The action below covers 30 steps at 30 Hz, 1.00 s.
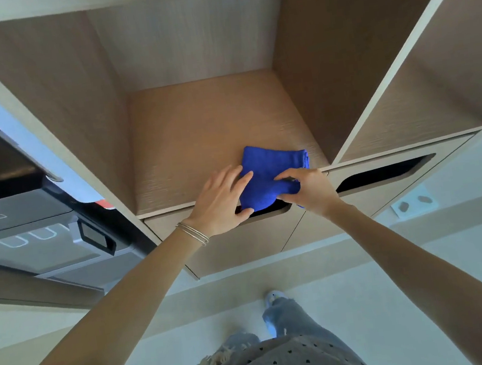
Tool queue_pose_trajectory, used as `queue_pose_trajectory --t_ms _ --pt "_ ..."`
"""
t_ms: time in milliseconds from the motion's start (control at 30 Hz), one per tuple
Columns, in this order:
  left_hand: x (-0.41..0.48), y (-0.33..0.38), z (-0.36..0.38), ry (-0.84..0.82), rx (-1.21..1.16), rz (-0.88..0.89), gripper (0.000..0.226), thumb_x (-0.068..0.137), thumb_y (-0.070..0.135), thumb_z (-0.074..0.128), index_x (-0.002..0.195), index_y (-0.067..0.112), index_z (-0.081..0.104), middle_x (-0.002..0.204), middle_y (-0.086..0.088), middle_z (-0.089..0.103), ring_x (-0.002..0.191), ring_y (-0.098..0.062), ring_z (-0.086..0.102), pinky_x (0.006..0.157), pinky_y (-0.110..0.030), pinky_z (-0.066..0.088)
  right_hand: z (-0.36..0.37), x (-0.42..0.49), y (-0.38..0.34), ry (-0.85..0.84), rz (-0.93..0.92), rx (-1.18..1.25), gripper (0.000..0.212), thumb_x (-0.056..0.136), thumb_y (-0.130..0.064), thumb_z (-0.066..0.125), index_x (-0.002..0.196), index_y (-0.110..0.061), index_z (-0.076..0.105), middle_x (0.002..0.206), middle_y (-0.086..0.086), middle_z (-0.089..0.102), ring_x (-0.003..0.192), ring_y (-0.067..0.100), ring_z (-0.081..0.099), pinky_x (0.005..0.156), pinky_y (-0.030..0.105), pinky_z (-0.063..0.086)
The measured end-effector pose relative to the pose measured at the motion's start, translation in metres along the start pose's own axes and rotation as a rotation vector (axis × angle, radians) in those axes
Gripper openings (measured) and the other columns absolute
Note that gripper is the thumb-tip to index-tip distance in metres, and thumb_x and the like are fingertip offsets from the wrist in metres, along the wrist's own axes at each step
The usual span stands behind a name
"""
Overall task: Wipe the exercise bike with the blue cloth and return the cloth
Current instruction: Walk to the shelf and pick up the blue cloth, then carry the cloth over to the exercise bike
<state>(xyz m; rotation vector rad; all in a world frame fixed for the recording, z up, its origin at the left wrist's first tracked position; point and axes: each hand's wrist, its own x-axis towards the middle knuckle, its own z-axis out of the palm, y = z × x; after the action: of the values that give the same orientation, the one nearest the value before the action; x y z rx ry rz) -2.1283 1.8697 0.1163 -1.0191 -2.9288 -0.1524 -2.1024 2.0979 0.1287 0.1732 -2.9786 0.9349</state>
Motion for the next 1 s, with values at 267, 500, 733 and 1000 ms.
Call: queue_pose_trajectory --t_ms 267,500,733,1000 --pt "-0.035 0.009 -0.007 0.002 -0.045 0.06 0.077 0.085 0.056 0.052 0.148 0.019 0.026 0.154 -0.002 0.028 0.144 -0.022 0.021 0.117 -0.04 0.018 0.001 -0.05 -0.045 0.076 0.039 0.244 0.038 0.069 -0.01 0.078 0.105 -0.018 0.07 0.099 -0.003 0.071 0.087 0.008 0.062 0.08 0.014 0.047" --pt "-0.063 0.013 -0.009 -0.029 -0.046 0.034 0.08 0.082 0.057 0.055 0.147 0.021 0.026 0.152 0.0 0.031 0.143 -0.021 0.021 0.118 -0.041 0.015 0.002 -0.078 -0.05 -0.016 0.045 0.224 0.039 0.071 -0.014 0.075 0.107 -0.025 0.068 0.098 -0.013 0.07 0.091 0.002 0.062 0.082 0.014 0.048" --pt "-0.1 0.023 0.005 -0.1 -0.012 -0.142 0.083 0.081 0.059 0.057 0.147 0.02 0.026 0.151 -0.004 0.032 0.139 -0.024 0.028 0.115 -0.04 0.021 0.003 -0.086 -0.033 -0.145 0.041 0.171 0.037 0.071 -0.012 0.073 0.104 -0.027 0.068 0.087 -0.013 0.068 0.076 0.0 0.06 0.065 0.002 0.042" --pt "-0.138 0.078 0.022 -0.152 -0.028 -0.378 0.079 0.085 0.055 0.054 0.148 0.02 0.022 0.154 -0.006 0.027 0.142 -0.026 0.023 0.116 -0.044 0.018 -0.001 -0.092 -0.014 -0.315 -0.108 0.144 0.032 0.073 -0.012 0.071 0.102 -0.025 0.069 0.096 -0.009 0.071 0.082 0.006 0.061 0.073 0.013 0.044"
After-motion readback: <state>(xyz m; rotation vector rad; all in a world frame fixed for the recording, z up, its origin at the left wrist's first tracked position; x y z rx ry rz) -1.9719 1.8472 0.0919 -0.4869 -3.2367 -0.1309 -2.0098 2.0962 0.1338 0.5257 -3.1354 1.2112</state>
